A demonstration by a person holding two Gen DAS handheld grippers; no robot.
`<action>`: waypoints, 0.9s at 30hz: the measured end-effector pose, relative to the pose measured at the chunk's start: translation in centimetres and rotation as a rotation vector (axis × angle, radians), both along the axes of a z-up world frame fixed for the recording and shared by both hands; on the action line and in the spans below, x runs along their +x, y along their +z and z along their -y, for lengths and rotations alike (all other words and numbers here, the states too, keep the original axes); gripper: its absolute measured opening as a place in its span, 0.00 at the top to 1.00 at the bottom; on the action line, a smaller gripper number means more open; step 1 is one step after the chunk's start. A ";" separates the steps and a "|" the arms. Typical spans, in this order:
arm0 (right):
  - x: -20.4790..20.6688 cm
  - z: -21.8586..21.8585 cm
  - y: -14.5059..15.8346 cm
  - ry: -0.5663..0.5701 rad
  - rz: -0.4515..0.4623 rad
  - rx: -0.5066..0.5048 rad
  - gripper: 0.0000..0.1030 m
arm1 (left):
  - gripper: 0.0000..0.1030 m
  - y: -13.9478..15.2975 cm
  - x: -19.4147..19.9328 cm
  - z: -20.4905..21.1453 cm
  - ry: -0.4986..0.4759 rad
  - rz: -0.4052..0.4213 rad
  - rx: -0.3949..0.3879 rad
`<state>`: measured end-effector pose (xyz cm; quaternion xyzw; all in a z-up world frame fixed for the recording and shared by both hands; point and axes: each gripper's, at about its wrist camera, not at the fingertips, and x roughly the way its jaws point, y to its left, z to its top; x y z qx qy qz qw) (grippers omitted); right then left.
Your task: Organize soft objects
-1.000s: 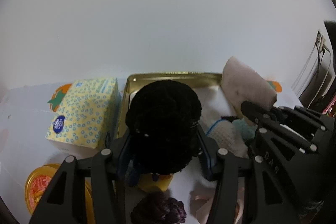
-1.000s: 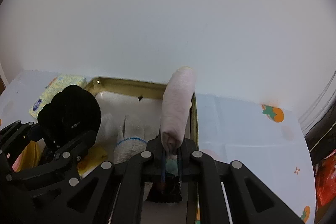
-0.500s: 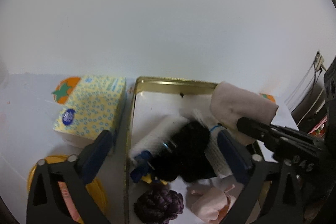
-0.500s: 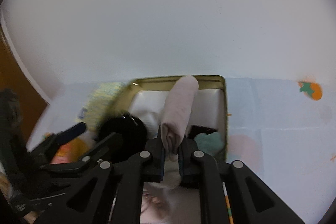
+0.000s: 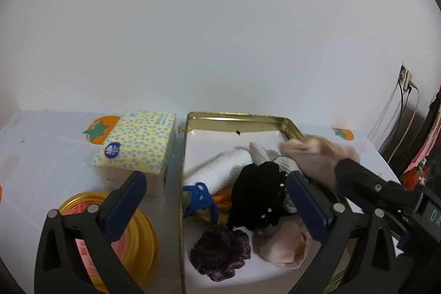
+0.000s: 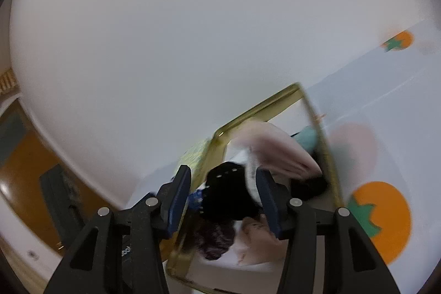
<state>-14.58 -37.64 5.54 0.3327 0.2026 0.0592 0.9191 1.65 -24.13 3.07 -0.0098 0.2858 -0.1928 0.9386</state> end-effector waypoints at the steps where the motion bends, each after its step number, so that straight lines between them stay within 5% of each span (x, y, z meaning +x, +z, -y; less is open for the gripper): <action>1: -0.8 -0.6 0.1 -0.049 0.005 -0.045 0.49 | 0.00 -0.2 0.0 -0.1 0.009 0.016 0.000; 10: -4.4 -7.2 2.3 -0.272 0.118 -0.572 0.49 | 0.00 -0.8 -1.3 -0.7 0.062 0.167 0.050; 14: -4.9 -7.3 2.3 -0.219 0.127 -0.532 0.36 | 0.00 -1.0 -1.7 -1.1 0.046 0.186 0.057; 21: -5.2 -7.5 0.6 -0.085 0.101 -0.334 0.36 | 0.00 -1.4 -2.4 -2.0 0.036 0.186 0.069; 25: -6.8 -6.7 1.6 -0.259 0.162 -0.438 0.36 | 0.00 -1.3 -2.6 -2.2 0.035 0.196 0.072; 27: -6.5 -5.2 1.9 -0.373 0.091 -0.506 0.36 | 0.00 -1.3 -2.5 -2.3 0.043 0.189 0.068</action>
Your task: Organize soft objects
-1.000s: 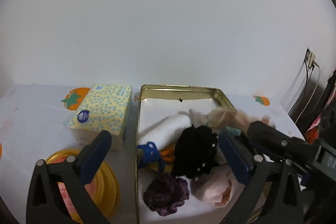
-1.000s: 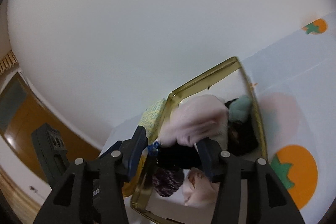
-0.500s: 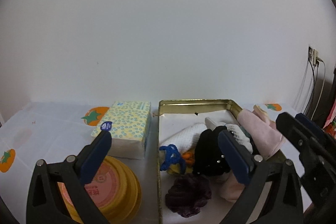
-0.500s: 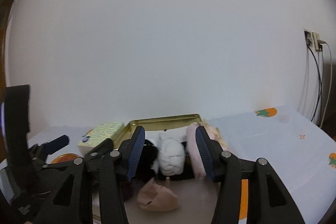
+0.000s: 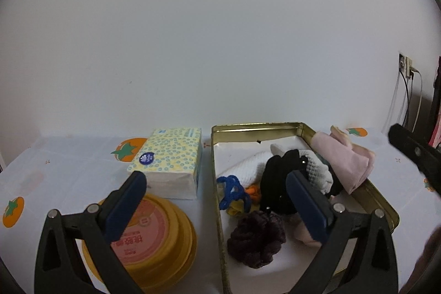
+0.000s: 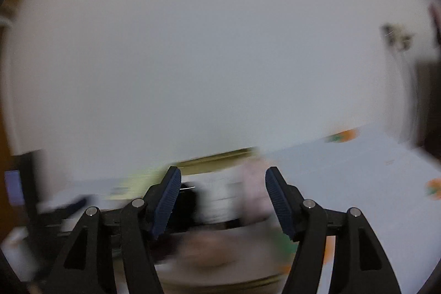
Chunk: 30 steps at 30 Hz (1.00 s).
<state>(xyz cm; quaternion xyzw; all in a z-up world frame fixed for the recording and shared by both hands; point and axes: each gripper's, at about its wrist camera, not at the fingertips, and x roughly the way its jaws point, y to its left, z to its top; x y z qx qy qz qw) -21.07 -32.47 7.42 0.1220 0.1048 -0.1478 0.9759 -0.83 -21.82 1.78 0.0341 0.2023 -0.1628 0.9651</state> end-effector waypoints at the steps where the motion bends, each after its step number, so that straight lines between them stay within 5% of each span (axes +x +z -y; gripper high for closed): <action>1: 0.1 1.6 -0.1 -0.069 -0.026 0.021 0.36 | 0.00 0.0 0.1 -0.1 0.002 -0.003 -0.003; 6: -1.0 5.4 -1.0 -0.082 0.014 0.218 0.36 | 0.00 0.0 0.0 -0.1 0.000 0.003 -0.005; 16: -1.6 -2.0 -0.6 0.001 0.033 -0.081 0.35 | 0.00 0.5 -1.9 -0.6 -0.002 0.063 -0.011; 30: -4.3 -5.2 -0.2 -0.042 0.129 -0.218 0.29 | 0.00 0.9 -4.0 -1.6 -0.009 0.106 -0.032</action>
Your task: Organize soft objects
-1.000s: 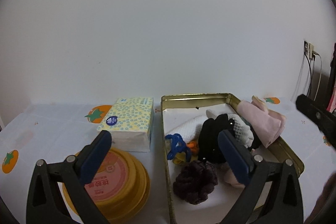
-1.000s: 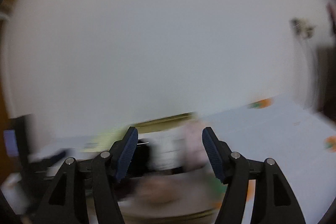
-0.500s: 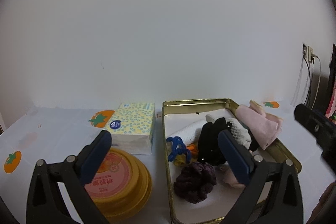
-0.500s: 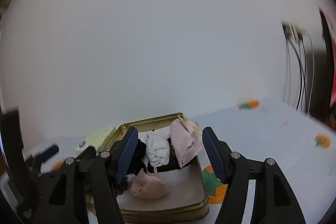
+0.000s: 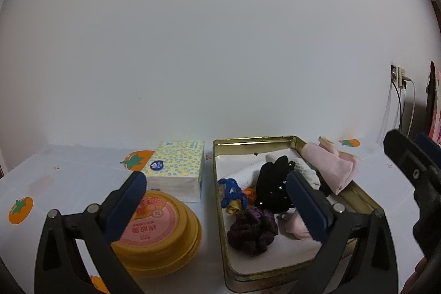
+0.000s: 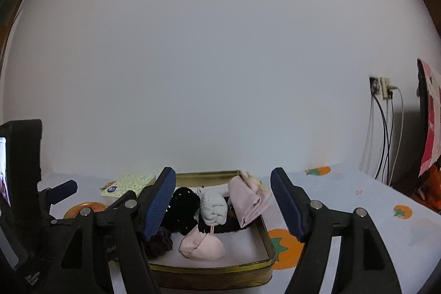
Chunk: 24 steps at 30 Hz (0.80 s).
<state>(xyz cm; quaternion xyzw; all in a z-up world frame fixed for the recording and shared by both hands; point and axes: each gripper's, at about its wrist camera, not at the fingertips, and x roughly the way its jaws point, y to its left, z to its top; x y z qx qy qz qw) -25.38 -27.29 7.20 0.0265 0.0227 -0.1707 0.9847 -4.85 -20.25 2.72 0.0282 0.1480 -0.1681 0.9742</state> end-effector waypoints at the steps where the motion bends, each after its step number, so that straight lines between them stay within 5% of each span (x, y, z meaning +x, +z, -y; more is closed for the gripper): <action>1: -0.1 -0.3 0.1 -0.004 0.007 -0.015 0.29 | 0.00 0.0 -0.1 0.0 -0.003 -0.001 0.002; 6: -0.7 -1.8 0.1 -0.010 0.031 -0.072 0.22 | 0.00 0.1 -0.1 -0.1 -0.001 -0.005 0.006; 24: -0.6 -2.1 0.0 -0.005 0.036 -0.090 0.21 | 0.00 -0.1 -0.1 -0.5 0.008 0.000 0.014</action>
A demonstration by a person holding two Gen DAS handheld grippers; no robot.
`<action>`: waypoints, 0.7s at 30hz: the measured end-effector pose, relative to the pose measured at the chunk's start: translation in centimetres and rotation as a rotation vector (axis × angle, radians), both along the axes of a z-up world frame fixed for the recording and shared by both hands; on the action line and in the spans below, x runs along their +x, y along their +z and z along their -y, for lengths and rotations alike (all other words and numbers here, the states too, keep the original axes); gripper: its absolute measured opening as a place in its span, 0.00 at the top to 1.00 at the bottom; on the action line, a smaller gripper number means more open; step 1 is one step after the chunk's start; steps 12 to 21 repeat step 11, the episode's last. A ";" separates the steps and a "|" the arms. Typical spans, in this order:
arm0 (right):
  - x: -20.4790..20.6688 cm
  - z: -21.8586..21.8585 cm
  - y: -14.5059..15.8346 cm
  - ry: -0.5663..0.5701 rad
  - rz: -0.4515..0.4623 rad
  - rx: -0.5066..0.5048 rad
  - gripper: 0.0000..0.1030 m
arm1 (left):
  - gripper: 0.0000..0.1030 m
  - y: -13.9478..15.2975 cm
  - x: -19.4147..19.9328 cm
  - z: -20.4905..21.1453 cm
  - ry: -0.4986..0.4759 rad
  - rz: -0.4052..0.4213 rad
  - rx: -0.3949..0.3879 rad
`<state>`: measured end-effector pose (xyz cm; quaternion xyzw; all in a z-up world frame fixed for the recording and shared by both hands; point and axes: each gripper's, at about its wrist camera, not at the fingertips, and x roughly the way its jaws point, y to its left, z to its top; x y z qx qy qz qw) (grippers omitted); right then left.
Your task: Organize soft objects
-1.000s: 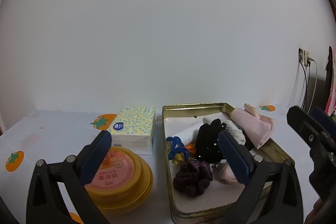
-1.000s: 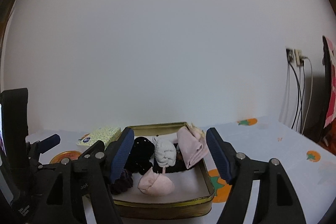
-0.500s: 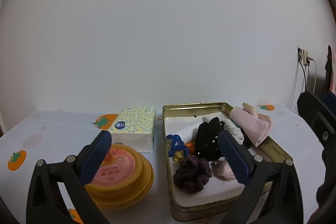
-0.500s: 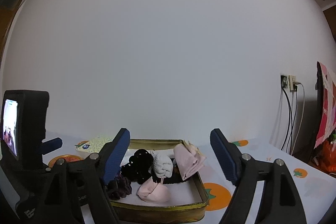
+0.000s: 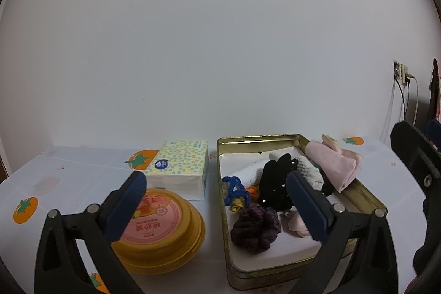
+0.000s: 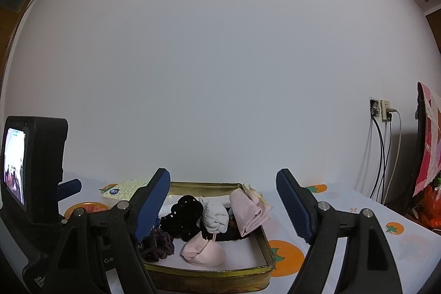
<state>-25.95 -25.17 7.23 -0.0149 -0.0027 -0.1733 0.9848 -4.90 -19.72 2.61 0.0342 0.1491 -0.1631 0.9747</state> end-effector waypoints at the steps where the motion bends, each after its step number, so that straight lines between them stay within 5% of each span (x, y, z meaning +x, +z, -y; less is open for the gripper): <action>1: 0.0 0.1 0.0 0.000 -0.002 0.002 0.21 | 0.00 0.0 0.0 0.1 0.000 0.001 -0.001; 21: 0.3 0.2 -0.1 -0.013 -0.009 0.014 0.20 | 0.00 0.0 0.1 -0.1 -0.008 0.000 0.000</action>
